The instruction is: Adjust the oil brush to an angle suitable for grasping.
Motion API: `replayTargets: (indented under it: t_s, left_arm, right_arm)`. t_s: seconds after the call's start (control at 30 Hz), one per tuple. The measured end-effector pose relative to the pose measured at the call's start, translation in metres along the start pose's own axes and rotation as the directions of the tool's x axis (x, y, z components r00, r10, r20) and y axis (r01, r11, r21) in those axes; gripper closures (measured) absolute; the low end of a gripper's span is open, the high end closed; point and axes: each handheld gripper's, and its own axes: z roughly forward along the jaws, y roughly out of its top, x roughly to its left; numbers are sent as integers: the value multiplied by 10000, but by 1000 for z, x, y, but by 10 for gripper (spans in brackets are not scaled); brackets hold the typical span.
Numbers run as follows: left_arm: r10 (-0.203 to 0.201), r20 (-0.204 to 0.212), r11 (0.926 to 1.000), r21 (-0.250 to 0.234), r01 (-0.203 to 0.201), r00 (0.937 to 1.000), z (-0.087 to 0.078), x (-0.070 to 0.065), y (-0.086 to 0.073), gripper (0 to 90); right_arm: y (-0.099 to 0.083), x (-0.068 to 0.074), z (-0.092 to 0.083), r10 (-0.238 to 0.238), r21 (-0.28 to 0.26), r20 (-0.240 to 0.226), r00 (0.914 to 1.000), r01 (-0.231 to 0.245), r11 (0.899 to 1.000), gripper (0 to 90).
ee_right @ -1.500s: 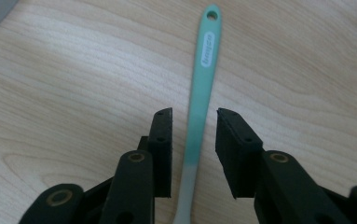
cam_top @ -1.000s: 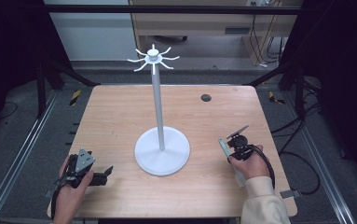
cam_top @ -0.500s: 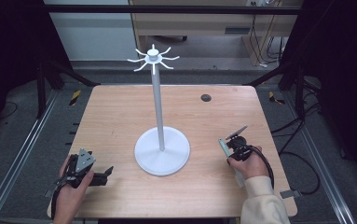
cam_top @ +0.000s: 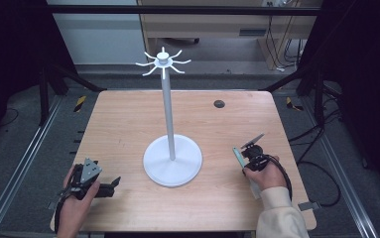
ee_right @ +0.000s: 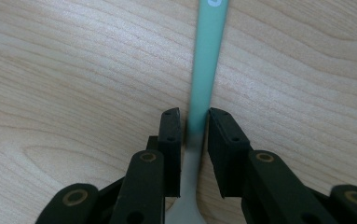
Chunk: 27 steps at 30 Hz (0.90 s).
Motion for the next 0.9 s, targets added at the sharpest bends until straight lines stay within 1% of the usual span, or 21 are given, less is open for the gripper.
replayTargets:
  t_s: [0.2,0.27,0.3,0.47,0.57,0.73,0.87,0.9]
  left_arm:
    - [3,4,10000,16,-3,10000,0,0,0,25]
    - [21,12,10000,34,-21,10000,0,0,0,25]
    - [25,14,10000,37,-25,10000,0,0,0,25]
    - [2,22,10000,60,-2,10000,0,0,0,25]
    - [1,24,10000,53,-1,10000,0,0,0,25]
    - [-18,21,10000,35,18,10000,0,0,0,25]
    - [-36,11,10000,4,36,10000,0,0,0,25]
    - [-13,23,10000,24,13,10000,0,0,0,25]
  right_arm:
    - [0,1,0,-38,22,32,10000,38,10000,780]
    - [0,1,0,37,29,55,10000,-37,10000,793]
    - [0,1,0,-15,28,86,10000,15,10000,803]
    - [0,-1,0,154,-10,28,9999,-154,9999,815]
    - [0,-1,-1,110,-89,45,9999,-109,9999,826]
    - [1,-2,-6,44,-411,23,10000,-43,9991,827]
    - [2,-3,-14,54,-941,-4,10000,-54,9955,827]
    - [2,-3,-17,22,-1179,-33,10000,-25,9930,827]
